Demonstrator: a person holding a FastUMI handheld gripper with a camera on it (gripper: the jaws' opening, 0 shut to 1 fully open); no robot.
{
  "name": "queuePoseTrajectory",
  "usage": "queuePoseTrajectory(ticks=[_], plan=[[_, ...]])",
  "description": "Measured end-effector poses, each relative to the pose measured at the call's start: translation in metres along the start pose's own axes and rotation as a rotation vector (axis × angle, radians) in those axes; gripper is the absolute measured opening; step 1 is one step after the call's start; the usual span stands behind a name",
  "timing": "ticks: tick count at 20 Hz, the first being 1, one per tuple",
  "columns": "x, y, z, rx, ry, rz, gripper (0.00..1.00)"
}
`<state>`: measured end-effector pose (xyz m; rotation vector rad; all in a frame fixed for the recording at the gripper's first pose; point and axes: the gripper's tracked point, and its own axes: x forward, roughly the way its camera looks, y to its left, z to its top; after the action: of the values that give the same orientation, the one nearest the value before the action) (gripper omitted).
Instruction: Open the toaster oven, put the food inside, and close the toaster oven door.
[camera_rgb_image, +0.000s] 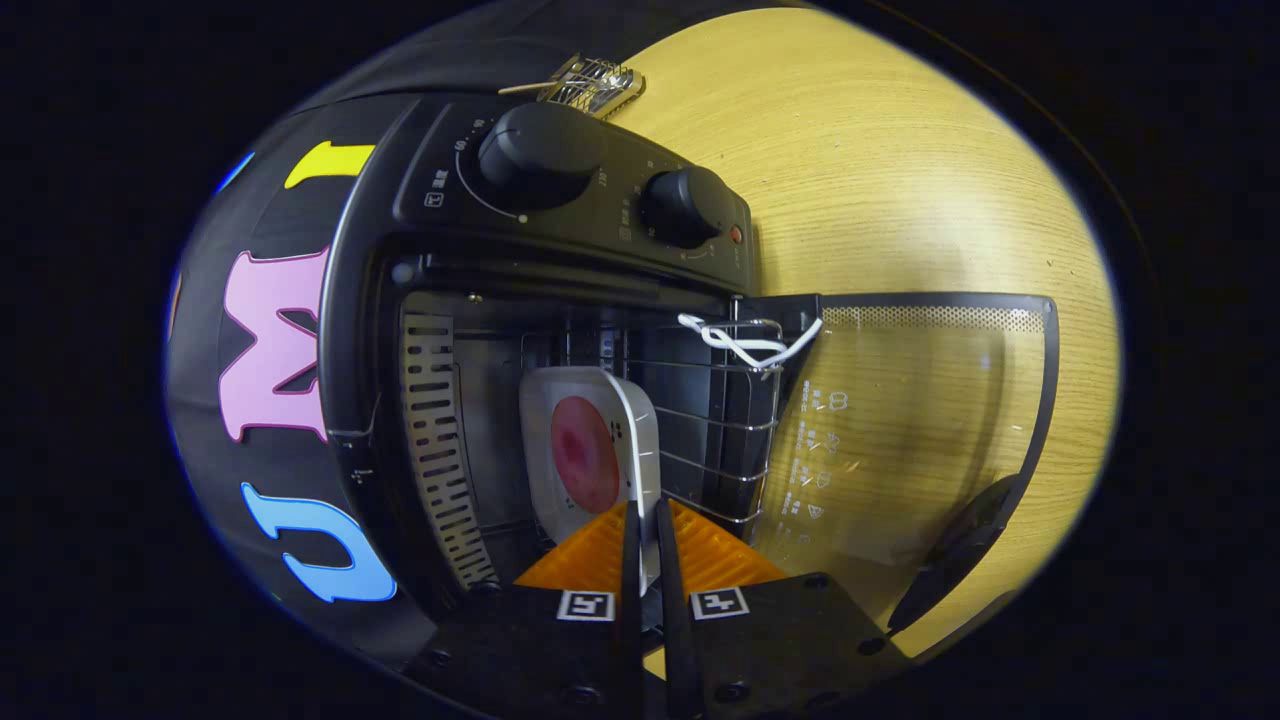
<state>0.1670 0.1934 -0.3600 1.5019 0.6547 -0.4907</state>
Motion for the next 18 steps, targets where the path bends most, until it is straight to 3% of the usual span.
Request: queuePoseTrajectory(ticks=[4, 6, 9, 11, 14, 18], plan=[[-0.033, -0.003, -0.006, -0.125, 0.056, 0.012, 0.64], [-0.059, -0.031, -0.010, -0.272, 0.093, -0.017, 0.99], [-0.089, -0.069, -0.011, -0.526, 0.133, -0.073, 0.98], [-0.106, -0.083, -0.007, -0.759, 0.131, -0.093, 0.99], [-0.128, -0.084, -0.016, -1.067, 0.130, -0.038, 0.99], [-0.144, -0.097, -0.018, -1.304, 0.104, 0.001, 0.99]])
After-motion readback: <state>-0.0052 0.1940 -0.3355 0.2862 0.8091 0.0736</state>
